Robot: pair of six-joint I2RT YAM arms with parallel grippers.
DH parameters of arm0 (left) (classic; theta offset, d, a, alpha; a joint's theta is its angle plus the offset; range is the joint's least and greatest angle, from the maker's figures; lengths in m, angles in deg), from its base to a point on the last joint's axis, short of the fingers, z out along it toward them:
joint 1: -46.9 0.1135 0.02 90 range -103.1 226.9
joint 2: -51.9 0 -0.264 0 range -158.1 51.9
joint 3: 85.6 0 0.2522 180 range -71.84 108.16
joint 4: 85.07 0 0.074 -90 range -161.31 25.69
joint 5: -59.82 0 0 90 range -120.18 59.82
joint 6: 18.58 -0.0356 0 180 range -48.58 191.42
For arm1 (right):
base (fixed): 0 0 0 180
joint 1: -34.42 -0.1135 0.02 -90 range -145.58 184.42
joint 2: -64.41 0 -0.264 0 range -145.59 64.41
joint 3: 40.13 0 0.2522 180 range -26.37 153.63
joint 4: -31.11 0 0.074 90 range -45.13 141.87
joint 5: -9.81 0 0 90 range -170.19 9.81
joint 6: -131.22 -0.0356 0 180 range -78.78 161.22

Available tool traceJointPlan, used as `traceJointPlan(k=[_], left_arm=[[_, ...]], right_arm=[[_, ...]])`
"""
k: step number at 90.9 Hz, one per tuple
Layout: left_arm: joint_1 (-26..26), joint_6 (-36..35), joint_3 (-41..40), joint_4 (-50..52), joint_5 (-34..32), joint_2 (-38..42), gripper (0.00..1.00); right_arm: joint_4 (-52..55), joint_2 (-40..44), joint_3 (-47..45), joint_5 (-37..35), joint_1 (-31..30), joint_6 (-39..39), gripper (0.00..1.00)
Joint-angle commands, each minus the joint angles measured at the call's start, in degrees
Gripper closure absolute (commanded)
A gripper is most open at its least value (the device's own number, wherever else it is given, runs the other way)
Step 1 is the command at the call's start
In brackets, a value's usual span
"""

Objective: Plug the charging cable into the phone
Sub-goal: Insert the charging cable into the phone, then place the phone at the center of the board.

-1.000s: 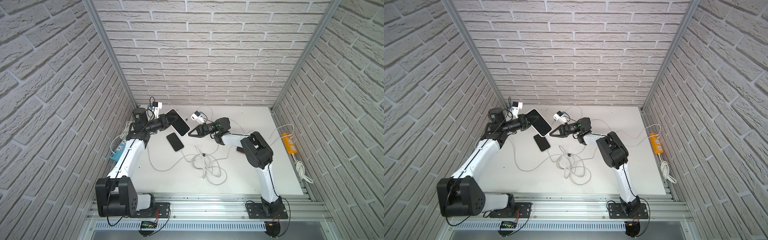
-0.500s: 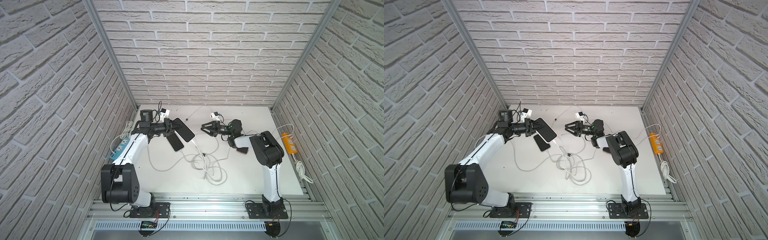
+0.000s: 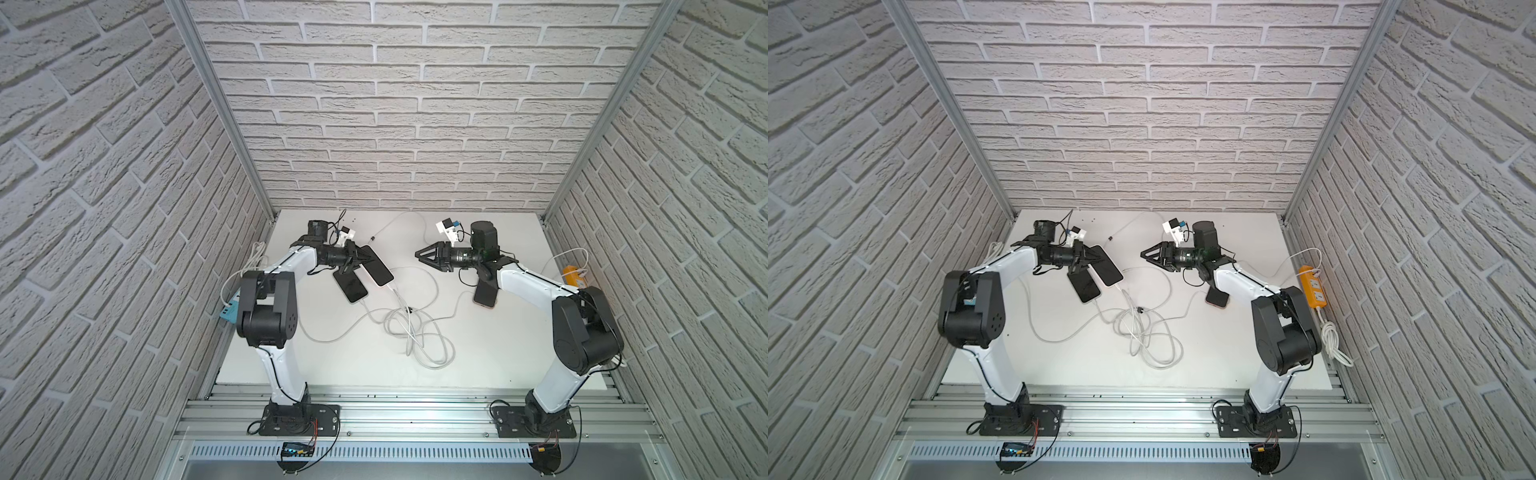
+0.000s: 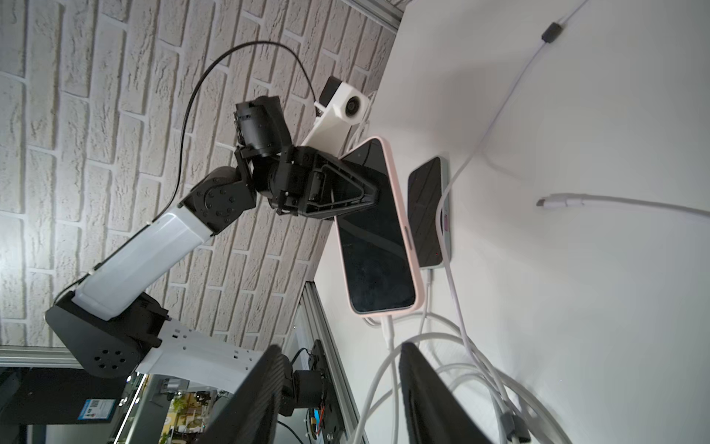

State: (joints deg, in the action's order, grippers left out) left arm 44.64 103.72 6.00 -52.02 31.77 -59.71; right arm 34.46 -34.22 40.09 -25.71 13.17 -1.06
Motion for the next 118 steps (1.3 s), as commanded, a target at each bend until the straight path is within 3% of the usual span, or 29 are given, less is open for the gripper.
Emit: traceJointPlan(k=[1,30,36,44,63,74,81,82,84,90,93,104,118], left_arm=[[-1.4,-4.5,5.1,4.0,0.4,-4.6,1.00],[-1.6,-7.6,9.5,8.1,-1.2,-11.1,0.75],[-1.5,-8.4,9.5,9.3,-2.3,-11.1,0.71],[-1.4,-9.7,10.3,11.7,-3.1,-10.9,0.56],[-0.8,-10.0,12.3,13.9,-6.3,-9.7,0.41],[-0.9,-10.3,16.0,19.2,-15.0,-8.4,0.32],[-0.8,-9.7,18.3,24.2,-28.0,-6.5,0.21],[-0.7,-9.6,18.6,25.1,-30.2,-6.2,0.11],[-0.7,-9.2,19.0,26.6,-35.0,-5.5,0.04],[-0.8,-7.1,19.6,30.6,-50.7,-3.0,0.02],[-1.1,-6.4,18.9,30.9,-54.9,-1.4,0.02],[-2.2,-4.9,13.9,28.4,-59.4,4.9,0.02],[-6.4,-2.3,5.3,23.4,-51.4,13.8,0.02]], right_arm=[[20.1,2.8,0.7,-4.7,-0.1,14.6,0.48],[34.9,7.5,2.1,-20.2,-0.1,21.0,0.41],[36.9,6.4,3.3,-23.2,-0.2,21.9,0.40],[41.2,3.3,6.6,-28.1,-0.6,24.7,0.40],[46.5,-2.5,13.9,-37.9,-1.9,27.0,0.39],[50.6,-4.9,16.9,-47.8,-1.9,25.5,0.37],[52.1,-4.4,16.4,-55.2,-1.7,24.4,0.30],[52.2,-4.2,16.1,-56.1,-1.6,24.2,0.29],[52.4,-3.8,15.5,-57.7,-1.4,23.9,0.26],[52.6,-2.4,13.4,-61.0,-0.6,23.2,0.18],[52.3,-1.6,12.2,-61.9,0.0,22.7,0.14],[51.7,0.1,8.5,-62.1,2.7,20.1,0.10],[50.1,-0.5,5.6,-62.0,6.1,16.9,0.08]])
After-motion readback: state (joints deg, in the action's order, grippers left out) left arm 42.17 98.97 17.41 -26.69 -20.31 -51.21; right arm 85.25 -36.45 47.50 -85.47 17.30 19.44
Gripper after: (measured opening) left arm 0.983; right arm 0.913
